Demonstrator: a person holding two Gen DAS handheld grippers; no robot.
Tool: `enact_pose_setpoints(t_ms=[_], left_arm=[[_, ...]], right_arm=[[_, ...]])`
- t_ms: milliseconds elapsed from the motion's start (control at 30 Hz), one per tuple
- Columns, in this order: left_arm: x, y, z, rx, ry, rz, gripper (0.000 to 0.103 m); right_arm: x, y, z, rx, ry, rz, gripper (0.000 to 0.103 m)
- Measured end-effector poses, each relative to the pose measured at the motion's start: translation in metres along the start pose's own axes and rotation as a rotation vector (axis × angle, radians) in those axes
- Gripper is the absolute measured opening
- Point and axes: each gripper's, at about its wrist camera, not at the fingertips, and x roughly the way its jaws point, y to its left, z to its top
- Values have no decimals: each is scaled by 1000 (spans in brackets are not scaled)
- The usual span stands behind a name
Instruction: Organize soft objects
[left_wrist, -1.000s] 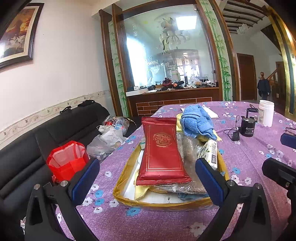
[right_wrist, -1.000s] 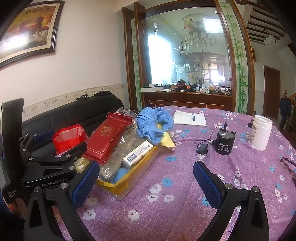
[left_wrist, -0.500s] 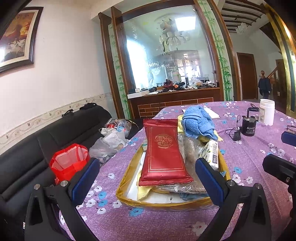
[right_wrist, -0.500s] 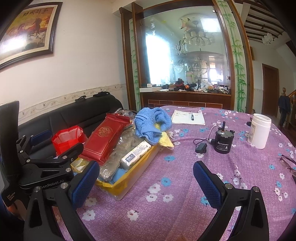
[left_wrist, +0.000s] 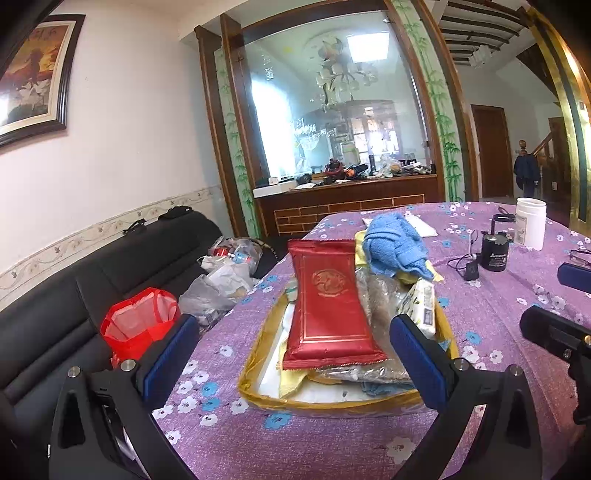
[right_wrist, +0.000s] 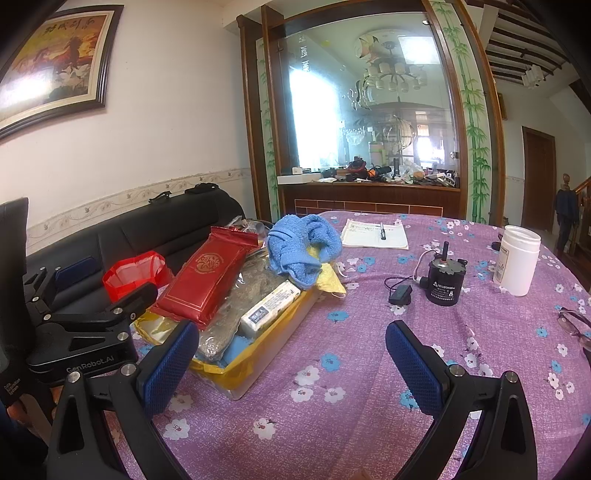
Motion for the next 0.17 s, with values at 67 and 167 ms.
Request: enact_pose_setpoints(t_ms=[67, 167], left_arm=[[-2, 0, 0, 12, -4, 7, 103], [-4, 1, 0, 13, -3, 7, 103]], right_arm=[[0, 0, 0, 1, 0, -1, 103], [0, 0, 0, 1, 0, -1, 103]])
